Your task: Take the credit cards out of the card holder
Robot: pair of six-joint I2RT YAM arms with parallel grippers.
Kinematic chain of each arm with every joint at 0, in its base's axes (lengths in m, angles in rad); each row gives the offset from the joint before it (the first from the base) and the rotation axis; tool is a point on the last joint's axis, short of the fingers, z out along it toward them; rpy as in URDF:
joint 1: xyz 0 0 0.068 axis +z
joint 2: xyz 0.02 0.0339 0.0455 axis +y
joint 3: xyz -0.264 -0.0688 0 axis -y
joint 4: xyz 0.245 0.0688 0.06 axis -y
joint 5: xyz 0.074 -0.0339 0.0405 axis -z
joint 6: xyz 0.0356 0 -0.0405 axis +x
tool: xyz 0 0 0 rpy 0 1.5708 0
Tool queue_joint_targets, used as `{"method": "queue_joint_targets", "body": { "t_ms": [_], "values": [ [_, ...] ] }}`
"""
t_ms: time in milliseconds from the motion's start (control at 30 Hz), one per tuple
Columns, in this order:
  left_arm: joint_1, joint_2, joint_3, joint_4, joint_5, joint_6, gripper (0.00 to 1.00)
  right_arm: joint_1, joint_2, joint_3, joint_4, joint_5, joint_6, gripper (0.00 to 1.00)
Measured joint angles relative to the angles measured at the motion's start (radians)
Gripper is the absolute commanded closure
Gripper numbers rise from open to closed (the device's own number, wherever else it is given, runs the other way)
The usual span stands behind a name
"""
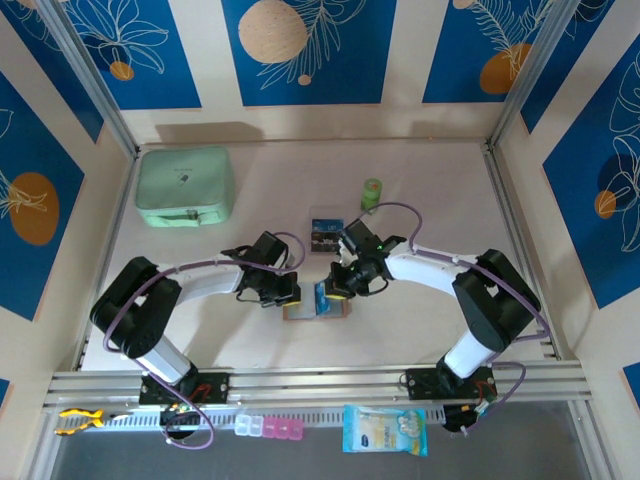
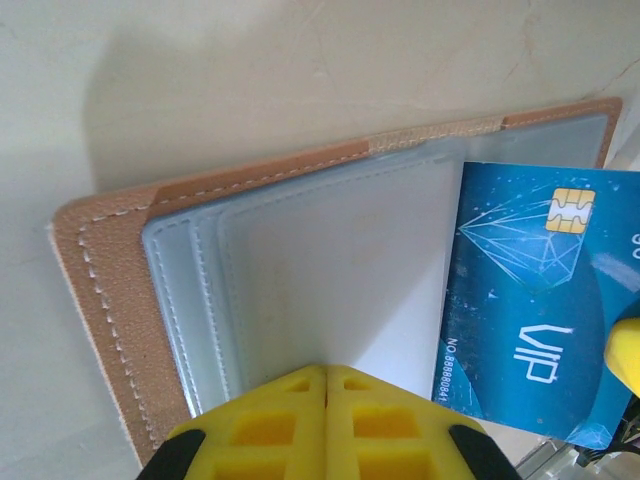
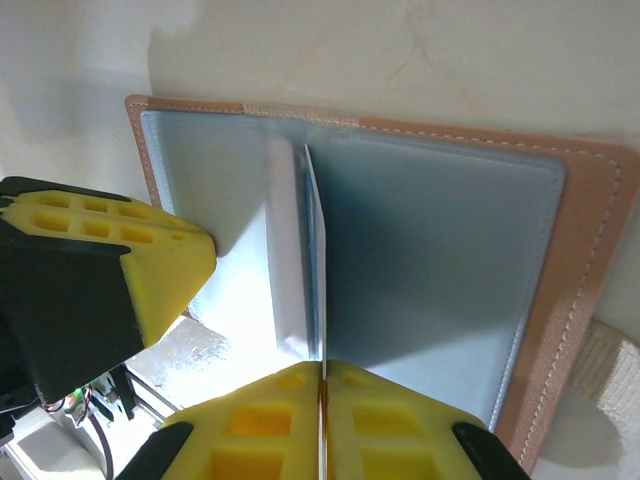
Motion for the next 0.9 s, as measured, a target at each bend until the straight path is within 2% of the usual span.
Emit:
{"method": "queue_joint_targets", "body": {
  "t_ms": [200,300,433,900],
  "values": [
    [0.000,0.000,-0.002,0.009,0.002,0.000,1.00,0.018,0.021,0.014,-0.009,0.011,0.010,0.89],
    [0.000,0.000,-0.005,0.020,0.006,-0.003,1.00,0.023,0.026,0.017,-0.010,0.014,0.014,0.94],
    [-0.001,0.011,-0.007,0.050,0.024,-0.011,1.00,0.023,0.026,0.019,-0.012,0.015,0.020,0.96],
    [-0.008,0.019,-0.007,0.075,0.035,-0.021,1.00,0.027,0.023,0.032,-0.035,0.037,0.020,0.97]
  ]
}}
